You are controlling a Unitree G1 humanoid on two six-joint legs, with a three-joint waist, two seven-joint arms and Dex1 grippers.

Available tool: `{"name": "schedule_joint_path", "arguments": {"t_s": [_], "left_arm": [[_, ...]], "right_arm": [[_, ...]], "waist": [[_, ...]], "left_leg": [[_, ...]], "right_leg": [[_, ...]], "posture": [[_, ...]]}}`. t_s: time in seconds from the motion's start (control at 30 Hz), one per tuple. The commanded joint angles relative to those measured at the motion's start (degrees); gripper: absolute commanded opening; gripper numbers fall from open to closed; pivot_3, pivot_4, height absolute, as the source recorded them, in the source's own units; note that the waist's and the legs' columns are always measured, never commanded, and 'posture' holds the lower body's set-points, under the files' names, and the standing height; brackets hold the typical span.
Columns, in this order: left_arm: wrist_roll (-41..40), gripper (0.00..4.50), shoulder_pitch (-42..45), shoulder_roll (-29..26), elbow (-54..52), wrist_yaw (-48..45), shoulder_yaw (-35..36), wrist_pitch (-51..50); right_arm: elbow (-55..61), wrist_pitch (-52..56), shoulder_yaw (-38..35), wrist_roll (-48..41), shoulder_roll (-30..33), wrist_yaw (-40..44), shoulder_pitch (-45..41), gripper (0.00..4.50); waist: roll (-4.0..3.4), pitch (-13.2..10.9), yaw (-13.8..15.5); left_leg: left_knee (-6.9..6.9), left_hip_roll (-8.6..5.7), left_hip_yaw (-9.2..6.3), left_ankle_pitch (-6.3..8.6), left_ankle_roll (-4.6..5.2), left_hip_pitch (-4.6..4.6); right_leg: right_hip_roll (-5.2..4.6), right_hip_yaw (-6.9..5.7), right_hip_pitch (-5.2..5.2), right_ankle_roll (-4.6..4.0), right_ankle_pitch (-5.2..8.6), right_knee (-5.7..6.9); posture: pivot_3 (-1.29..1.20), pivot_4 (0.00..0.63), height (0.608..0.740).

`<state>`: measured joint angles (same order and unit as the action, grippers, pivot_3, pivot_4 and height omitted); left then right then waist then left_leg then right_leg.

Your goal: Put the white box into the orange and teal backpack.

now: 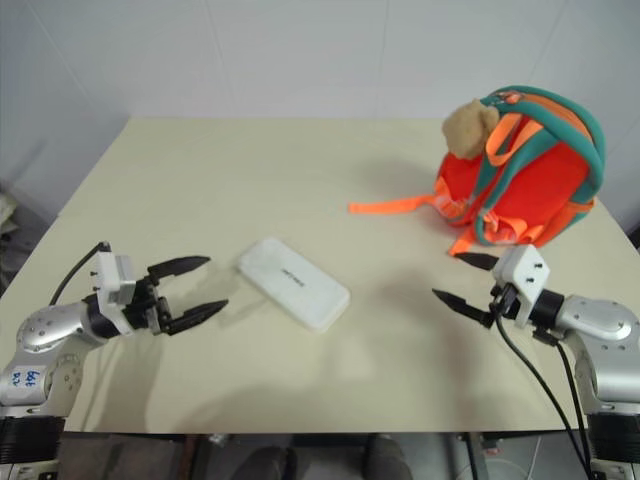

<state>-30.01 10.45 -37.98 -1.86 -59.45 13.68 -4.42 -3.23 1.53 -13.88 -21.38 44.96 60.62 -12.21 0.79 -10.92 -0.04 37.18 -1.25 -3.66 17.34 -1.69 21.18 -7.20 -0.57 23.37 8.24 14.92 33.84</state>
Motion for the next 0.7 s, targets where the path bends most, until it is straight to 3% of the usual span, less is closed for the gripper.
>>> {"name": "schedule_joint_path", "arguments": {"t_s": [0.03,0.27,0.33,0.47,0.7], "left_arm": [[0.1,4.5,-0.5,-0.4,-1.9,0.5,1.0,0.5],[1.4,4.5,1.1,-0.6,0.9,0.4,1.2,1.9],[1.2,4.5,1.5,-1.5,2.4,-1.1,1.9,2.7],[2.2,3.33,2.6,-3.0,8.0,-2.5,3.3,5.8],[5.3,1.06,9.7,-4.0,19.5,-4.1,1.7,9.6]], "right_arm": [[-0.7,-0.6,-0.1,-0.1,0.6,0.2,-2.0,4.49],[2.4,2.8,2.4,-1.1,-0.9,-0.7,-3.0,4.49],[5.4,5.2,3.6,-1.8,-2.1,-1.7,-2.7,4.11],[10.4,7.0,5.9,-2.0,-4.0,-2.5,-0.7,2.9],[17.2,11.8,8.6,-1.3,-6.1,-6.2,4.4,0.38]], "waist": [[0.0,0.0,0.0],[0.0,0.0,0.0],[0.0,0.0,0.0],[0.0,0.0,0.0],[0.01,0.0,0.6]], "left_leg": [[0.0,0.0,0.01,0.0,0.0,0.0],[-0.01,0.02,0.01,0.0,0.0,0.0],[-0.01,0.02,0.01,0.0,0.0,0.02],[-0.02,0.07,0.01,0.0,-0.01,0.01],[0.02,0.04,0.01,0.01,-0.01,0.05]], "right_leg": [[0.0,0.0,0.0,0.0,0.0,0.0],[0.02,0.0,0.01,0.0,0.0,-0.01],[0.02,0.01,0.03,0.0,0.0,-0.01],[0.07,0.01,0.06,-0.02,0.0,0.01],[0.06,0.0,0.06,-0.01,-0.01,-0.02]], "posture": [[0.0,0.15,0.74],[0.0,0.15,0.74],[0.0,0.15,0.74],[0.0,0.15,0.74],[0.0,0.15,0.74]]}}
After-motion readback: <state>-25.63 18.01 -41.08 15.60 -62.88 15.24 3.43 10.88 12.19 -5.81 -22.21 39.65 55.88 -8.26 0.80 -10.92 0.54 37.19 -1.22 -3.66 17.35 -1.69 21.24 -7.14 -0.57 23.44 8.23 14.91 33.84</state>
